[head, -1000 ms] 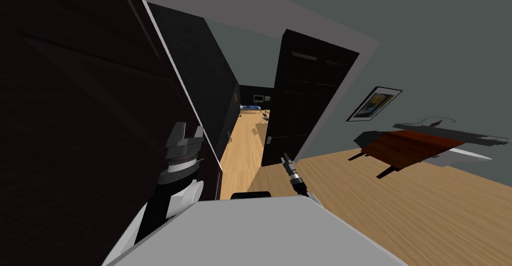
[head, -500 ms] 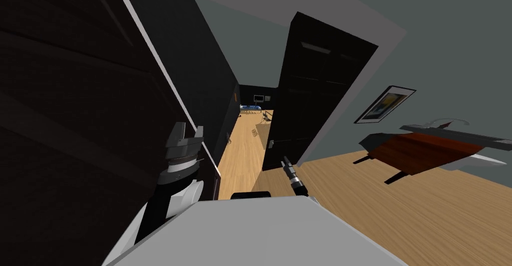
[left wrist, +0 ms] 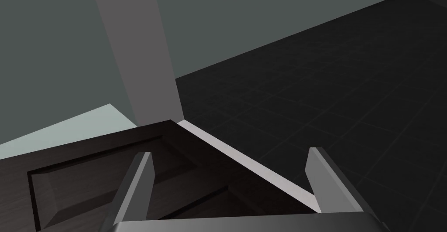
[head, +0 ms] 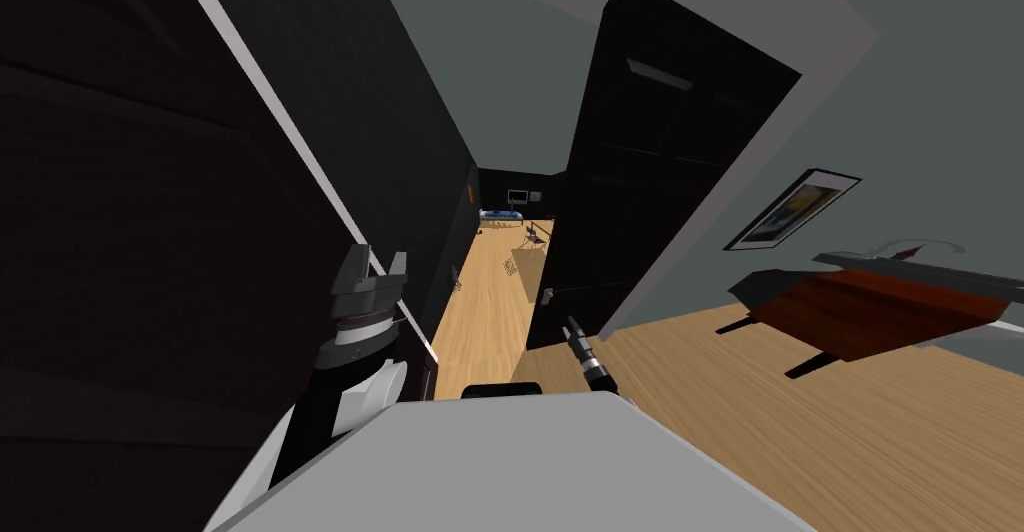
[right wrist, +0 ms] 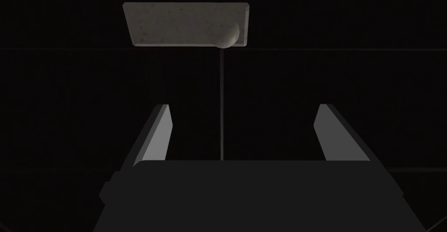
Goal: Pull the door open
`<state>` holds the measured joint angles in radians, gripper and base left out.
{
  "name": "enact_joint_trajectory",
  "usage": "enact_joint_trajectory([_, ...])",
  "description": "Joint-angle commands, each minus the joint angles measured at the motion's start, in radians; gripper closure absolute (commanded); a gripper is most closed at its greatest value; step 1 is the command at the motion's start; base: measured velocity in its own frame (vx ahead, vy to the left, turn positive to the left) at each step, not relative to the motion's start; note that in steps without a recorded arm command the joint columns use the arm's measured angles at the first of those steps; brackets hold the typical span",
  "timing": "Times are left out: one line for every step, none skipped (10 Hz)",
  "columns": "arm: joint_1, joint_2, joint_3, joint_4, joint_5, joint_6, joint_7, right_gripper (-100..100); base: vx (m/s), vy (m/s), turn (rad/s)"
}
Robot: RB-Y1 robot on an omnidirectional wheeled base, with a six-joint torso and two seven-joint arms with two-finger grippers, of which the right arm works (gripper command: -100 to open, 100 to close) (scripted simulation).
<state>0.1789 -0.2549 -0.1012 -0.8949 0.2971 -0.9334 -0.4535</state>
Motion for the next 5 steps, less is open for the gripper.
enact_joint_trajectory([-0.004, -0.005, -0.001, 0.028, 0.006, -0.009, -0.014, -100, 0.179, 0.008, 0.008])
enact_joint_trajectory([-0.01, -0.003, -0.001, 0.03, 0.003, -0.009, -0.006, -100, 0.081, 0.008, 0.003])
enact_joint_trajectory([-0.011, -0.005, -0.005, 0.034, 0.003, -0.009, -0.003, -100, 0.039, -0.128, 0.073])
enact_joint_trajectory([-0.009, -0.006, -0.009, 0.034, 0.001, -0.006, 0.001, -100, 0.081, -0.201, 0.152])
enact_joint_trajectory([-0.007, -0.007, -0.018, 0.034, -0.001, -0.001, 0.01, -100, 0.089, -0.181, 0.233])
